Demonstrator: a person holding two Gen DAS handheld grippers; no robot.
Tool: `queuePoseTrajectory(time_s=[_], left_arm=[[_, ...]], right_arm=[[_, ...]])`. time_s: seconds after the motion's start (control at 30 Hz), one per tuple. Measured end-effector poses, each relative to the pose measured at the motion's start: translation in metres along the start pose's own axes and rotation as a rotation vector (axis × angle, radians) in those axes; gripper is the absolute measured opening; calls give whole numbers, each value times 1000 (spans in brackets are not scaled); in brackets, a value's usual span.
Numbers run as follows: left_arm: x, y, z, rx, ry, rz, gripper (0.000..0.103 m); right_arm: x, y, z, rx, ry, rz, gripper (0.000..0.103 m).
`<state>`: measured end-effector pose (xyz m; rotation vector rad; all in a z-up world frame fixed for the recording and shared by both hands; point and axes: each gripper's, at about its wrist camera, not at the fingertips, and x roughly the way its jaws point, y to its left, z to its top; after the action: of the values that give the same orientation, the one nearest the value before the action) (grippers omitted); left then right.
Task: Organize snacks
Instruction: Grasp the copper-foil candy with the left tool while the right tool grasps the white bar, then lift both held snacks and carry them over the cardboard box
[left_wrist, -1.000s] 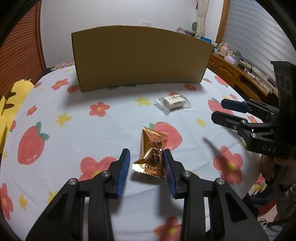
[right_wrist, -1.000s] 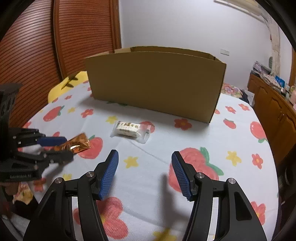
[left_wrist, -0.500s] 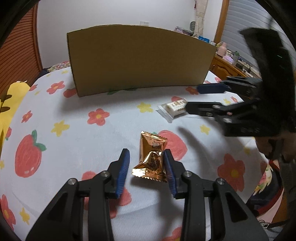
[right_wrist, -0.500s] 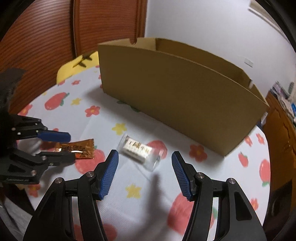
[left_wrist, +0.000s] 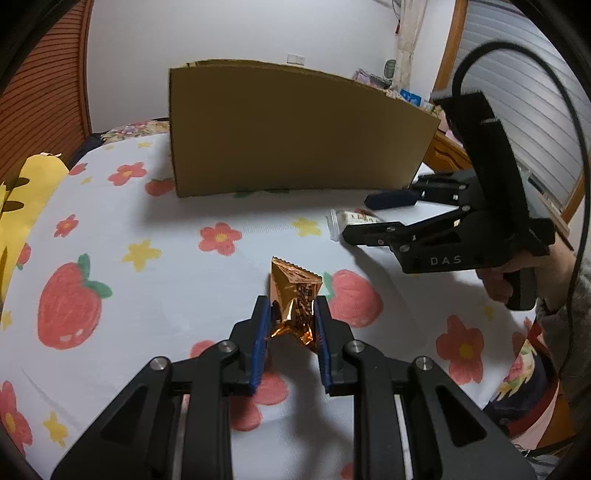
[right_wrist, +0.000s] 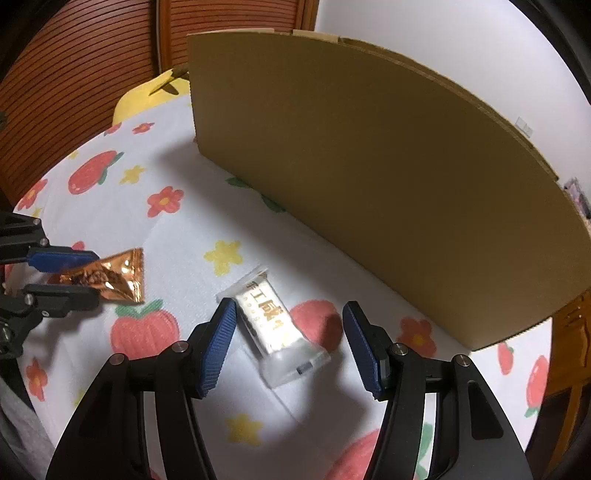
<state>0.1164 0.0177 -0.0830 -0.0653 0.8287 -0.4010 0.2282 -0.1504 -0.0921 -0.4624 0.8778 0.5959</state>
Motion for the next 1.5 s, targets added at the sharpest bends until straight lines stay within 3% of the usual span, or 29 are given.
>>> queuePoseTrajectory(time_s=[0.13, 0.37, 0.87, 1.27, 1.5], left_arm=[[-7, 0, 1, -4, -20, -1, 20], [-12, 2, 2, -2, -42, 12, 20], [-16, 2, 3, -2, -59, 36, 21], [-11, 0, 1, -10, -56, 31, 21], [-10, 0, 1, -13, -55, 31, 21]], right_arm=[[-1, -3, -1, 28, -10, 43, 36], [-9, -2, -10, 52, -31, 51, 22], [-51, -3, -46, 218, -169, 30, 21], [-76, -9, -93, 323, -228, -62, 21], [-92, -23, -112, 393, -275, -73, 21]])
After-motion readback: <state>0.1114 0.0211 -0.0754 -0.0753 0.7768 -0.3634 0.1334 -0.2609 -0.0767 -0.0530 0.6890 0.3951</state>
